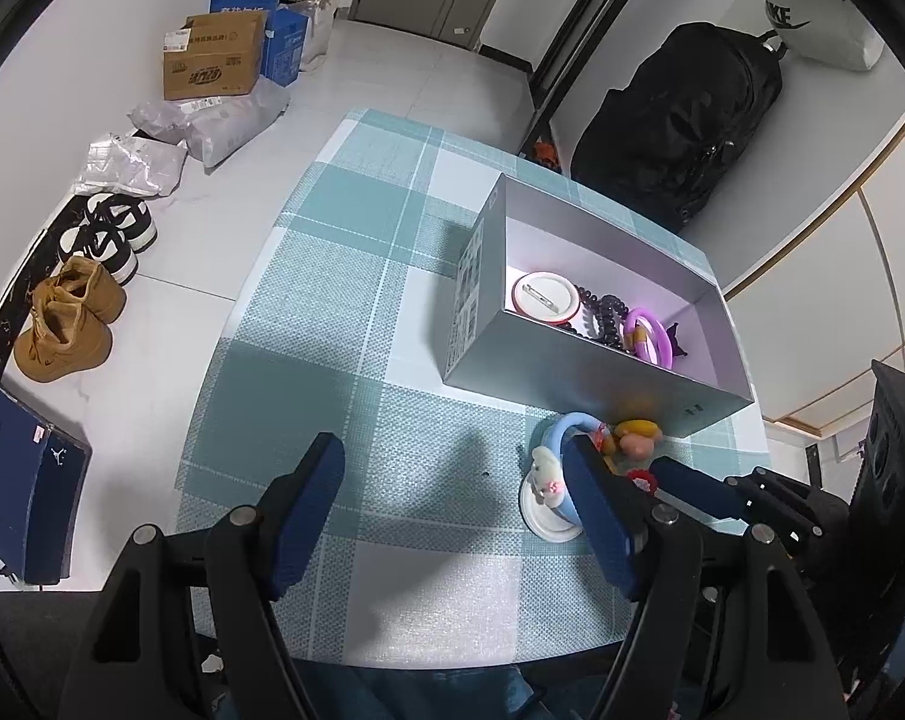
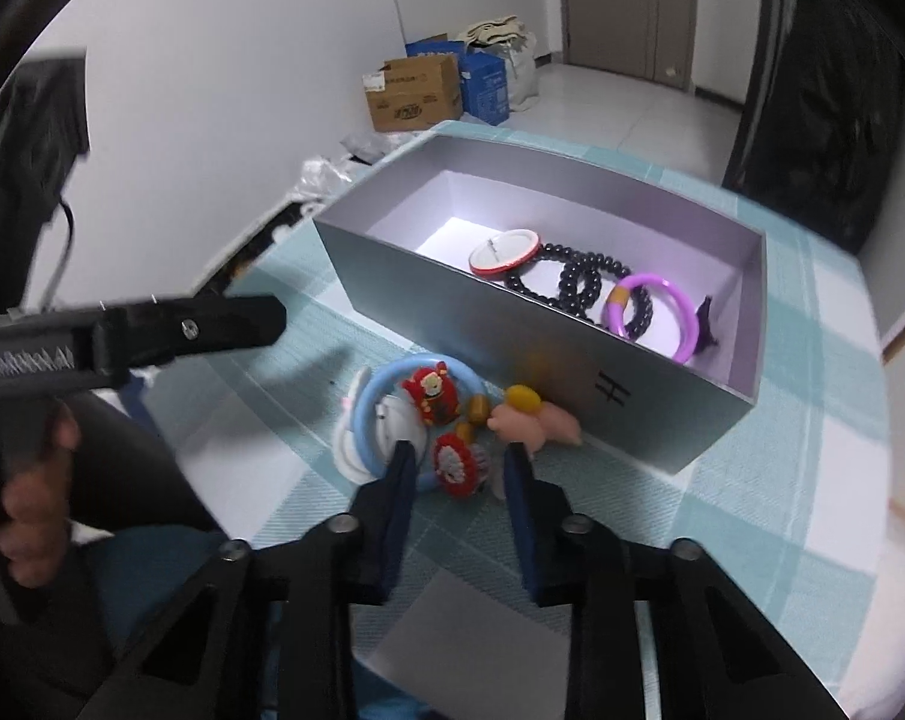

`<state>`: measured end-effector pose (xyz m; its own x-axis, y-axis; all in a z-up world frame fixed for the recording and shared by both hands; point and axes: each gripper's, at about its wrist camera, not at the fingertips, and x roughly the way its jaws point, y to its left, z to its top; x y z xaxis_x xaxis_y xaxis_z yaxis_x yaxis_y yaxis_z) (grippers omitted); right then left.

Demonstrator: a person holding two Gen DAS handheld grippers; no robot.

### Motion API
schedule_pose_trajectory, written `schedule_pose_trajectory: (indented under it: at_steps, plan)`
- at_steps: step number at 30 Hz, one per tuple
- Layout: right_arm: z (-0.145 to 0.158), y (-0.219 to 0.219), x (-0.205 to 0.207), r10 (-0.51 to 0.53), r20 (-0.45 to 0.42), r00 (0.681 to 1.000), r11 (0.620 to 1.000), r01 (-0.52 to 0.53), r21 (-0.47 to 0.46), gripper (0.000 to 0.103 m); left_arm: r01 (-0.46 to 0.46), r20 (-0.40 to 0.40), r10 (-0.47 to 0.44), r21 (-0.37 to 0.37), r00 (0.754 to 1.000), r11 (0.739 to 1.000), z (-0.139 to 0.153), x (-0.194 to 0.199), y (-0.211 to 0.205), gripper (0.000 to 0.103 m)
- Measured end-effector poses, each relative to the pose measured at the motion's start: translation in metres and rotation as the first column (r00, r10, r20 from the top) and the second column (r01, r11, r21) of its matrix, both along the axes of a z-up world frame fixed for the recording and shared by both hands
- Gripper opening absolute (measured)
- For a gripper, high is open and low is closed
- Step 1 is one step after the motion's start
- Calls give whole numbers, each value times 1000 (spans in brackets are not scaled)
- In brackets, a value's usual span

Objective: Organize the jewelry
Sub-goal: 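Grasp the red flower hair clip with the right tool and lift it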

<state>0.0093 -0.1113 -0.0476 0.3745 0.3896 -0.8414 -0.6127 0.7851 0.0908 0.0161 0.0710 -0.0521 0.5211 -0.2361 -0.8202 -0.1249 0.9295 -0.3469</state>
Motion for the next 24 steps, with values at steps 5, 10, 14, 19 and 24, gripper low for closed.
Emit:
schedule_pose_trajectory:
  at_steps: [5,10,14,19,24]
  plan:
    - [-2,4,-2,15,28,999,999,-14,-45,14,1,-3,-1,-4,1000,1000,-1,1,0,71]
    - [4,3,-4,32,48,998,999,-31,-29,8,7,15,-7,-3,1000,1000,2,0,-1,71]
    - [8,-1,-4,38,30,999,999,-38,19,6,19,16,-19,-2,1000,1000,2,0,-5,71]
    - [13,-12,3,21,-8,1000,996,-21,83,6,48,21,-48,-22,999,999,3,1,-9,71]
    - [22,-29,4,-26,-30,999,987,30,159,5,96,38,-94,-49,995,994,3,3,-17,71]
